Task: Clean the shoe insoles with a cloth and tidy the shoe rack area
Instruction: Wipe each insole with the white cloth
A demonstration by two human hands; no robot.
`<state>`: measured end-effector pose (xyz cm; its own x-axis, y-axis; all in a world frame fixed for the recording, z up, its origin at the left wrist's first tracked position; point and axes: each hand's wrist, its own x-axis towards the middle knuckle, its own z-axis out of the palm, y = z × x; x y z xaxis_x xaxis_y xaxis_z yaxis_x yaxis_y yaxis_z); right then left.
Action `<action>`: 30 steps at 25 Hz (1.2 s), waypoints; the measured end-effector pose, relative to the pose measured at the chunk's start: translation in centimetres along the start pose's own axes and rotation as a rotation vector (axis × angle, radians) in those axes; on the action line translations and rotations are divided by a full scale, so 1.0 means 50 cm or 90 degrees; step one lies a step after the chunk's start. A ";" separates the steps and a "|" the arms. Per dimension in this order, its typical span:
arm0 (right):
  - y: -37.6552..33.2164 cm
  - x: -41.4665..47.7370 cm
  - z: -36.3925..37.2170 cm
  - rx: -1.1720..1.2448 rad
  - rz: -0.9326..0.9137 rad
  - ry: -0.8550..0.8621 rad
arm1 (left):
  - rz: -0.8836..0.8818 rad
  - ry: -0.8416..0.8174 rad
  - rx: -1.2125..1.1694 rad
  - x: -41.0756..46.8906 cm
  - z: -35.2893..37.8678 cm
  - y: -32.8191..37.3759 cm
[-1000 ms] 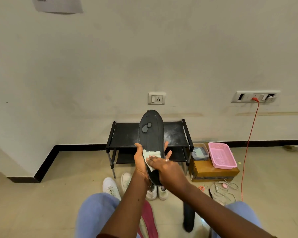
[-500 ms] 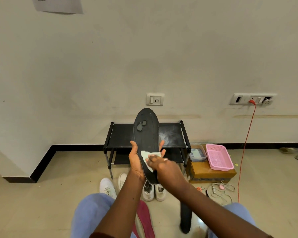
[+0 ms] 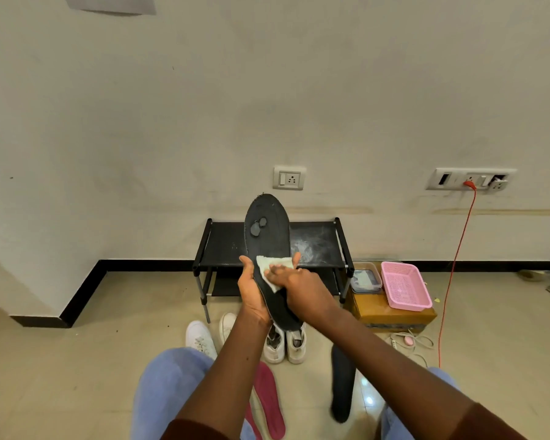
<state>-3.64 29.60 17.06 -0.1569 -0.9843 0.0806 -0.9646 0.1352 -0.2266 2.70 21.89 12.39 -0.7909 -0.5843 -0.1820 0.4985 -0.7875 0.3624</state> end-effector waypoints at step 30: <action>0.005 -0.054 0.019 0.069 0.058 0.036 | 0.051 0.177 0.023 -0.002 0.015 -0.005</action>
<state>-3.26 32.19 15.87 -0.2575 -0.9601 0.1090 -0.9177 0.2076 -0.3387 2.39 22.30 12.98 -0.6197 -0.6793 -0.3930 0.5386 -0.7323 0.4167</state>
